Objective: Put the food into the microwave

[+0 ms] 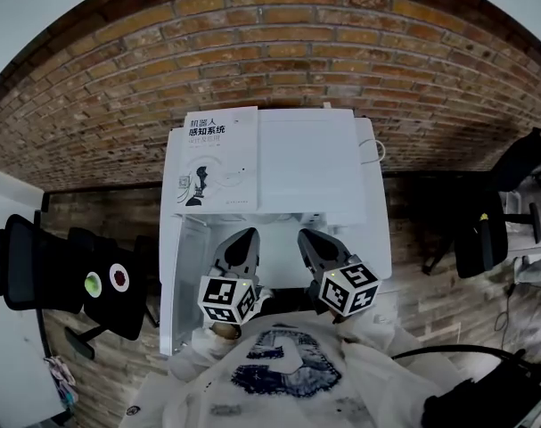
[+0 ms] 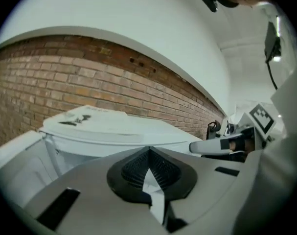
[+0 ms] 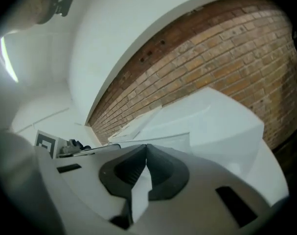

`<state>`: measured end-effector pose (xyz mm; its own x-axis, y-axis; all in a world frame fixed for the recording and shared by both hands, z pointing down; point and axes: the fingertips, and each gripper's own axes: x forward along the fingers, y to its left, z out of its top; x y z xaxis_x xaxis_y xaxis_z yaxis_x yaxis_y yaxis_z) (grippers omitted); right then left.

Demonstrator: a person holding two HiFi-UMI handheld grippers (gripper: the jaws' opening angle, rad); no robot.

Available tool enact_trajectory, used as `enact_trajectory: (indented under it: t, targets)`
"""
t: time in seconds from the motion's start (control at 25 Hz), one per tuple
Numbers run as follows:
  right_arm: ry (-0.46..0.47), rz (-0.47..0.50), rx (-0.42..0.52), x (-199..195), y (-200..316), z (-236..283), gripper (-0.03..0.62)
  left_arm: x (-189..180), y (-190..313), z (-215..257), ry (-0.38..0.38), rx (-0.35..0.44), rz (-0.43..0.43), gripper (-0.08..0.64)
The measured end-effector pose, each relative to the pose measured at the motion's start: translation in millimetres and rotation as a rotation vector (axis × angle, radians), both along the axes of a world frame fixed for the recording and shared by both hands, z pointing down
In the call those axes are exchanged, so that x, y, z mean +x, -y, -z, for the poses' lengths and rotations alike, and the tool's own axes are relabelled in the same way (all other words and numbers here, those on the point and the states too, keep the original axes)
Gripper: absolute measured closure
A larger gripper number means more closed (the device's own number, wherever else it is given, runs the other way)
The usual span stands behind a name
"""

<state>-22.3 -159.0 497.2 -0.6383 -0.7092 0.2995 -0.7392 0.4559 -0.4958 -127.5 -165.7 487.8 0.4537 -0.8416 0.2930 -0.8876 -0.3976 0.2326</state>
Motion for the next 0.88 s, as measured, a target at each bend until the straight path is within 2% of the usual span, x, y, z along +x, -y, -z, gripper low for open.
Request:
enact_trajectory:
  t: [0.16,0.28,0.48,0.88]
  targets:
    - [-0.132,-0.011,0.150,5.6,1.4,33.1,0.577,-7.1,-0.2,22.9,0.082,0.076,0.020,0.554]
    - [-0.177,-0.007,0.213,5.1,1.8,46.3,0.577,-12.4,2.5,35.5,0.127,0.118,0.040,0.554]
    - [-0.181,-0.025,0.229,8.8,2.3,49.1,0.578,-10.0,3.1,48.1,0.188,0.184,0.039,0.554]
    - [-0.194,-0.047,0.237,14.9,2.0,47.0,0.580,-5.2,3.5,38.5,0.181,0.157,0.028,0.554]
